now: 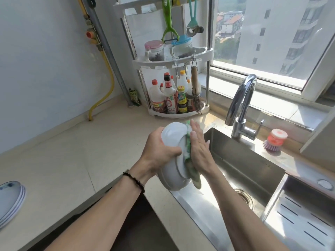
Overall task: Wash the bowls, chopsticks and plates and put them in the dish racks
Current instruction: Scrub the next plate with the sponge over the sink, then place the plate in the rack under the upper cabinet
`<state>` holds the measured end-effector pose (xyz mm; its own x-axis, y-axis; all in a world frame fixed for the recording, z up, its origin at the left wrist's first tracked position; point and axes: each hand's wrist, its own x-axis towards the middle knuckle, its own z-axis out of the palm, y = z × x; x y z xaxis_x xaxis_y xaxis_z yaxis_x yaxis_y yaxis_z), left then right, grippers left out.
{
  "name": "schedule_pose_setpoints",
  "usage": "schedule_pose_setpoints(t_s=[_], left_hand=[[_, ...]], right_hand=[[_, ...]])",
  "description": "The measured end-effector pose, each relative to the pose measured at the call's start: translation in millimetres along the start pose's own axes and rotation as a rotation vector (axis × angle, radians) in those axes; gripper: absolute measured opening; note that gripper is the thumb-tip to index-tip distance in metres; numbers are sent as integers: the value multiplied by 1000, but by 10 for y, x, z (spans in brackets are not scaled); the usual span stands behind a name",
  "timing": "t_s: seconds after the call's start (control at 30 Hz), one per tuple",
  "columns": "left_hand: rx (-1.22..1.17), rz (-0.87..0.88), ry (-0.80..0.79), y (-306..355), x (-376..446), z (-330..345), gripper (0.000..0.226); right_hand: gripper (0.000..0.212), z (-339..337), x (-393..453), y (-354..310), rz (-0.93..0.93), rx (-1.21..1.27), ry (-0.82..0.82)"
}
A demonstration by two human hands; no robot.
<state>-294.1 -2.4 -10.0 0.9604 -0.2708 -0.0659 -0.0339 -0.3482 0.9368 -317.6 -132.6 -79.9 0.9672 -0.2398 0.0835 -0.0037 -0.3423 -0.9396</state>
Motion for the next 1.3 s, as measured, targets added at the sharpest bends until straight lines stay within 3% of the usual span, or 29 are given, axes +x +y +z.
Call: schedule_pose_setpoints(t_s=[0.13,0.27,0.4,0.53,0.67,0.8,0.87,0.93,1.0,1.1,1.17,1.3], left_hand=[[-246,-90,65,-6,29,-56,51],[-243,-132,164,-6,-37,-67,39],[-338,-165,262,-44,-60,-158,37],[-340,-192,378,-109,-154,-209,37],[-400,-216,496,-196,-277,-338,34],[-413,-215,573,-300,-486,-465,34],[-445,-202,608,-326,-593,-587,34],[-409,-178,613,-363,-758,-760,35],[-350,-134,562,-411,-1027,-972,37],[-320,-90,414,-539,-1524,-1351,42],[-262,-70,319,-678,-1873,-1599,47],[-145,-35,323,-997,-2434,-2064,42]], right_hand=[[62,135,-187,0,-188,-178,-113],[71,76,-168,76,-87,-163,-147],[71,164,-350,-59,-181,-206,-277],[67,229,-315,-130,-53,-193,-249],[61,507,-609,-209,-200,-197,-284],[54,597,-549,-158,-64,-225,-244],[58,850,-772,-315,-163,-306,-210],[79,1076,-1016,-437,-238,-232,-154],[92,1234,-1114,-374,-190,-101,-113],[75,1414,-1030,-455,218,167,-56],[62,1570,-1054,-633,306,162,-116],[60,2222,-1414,-1233,-132,-29,-283]])
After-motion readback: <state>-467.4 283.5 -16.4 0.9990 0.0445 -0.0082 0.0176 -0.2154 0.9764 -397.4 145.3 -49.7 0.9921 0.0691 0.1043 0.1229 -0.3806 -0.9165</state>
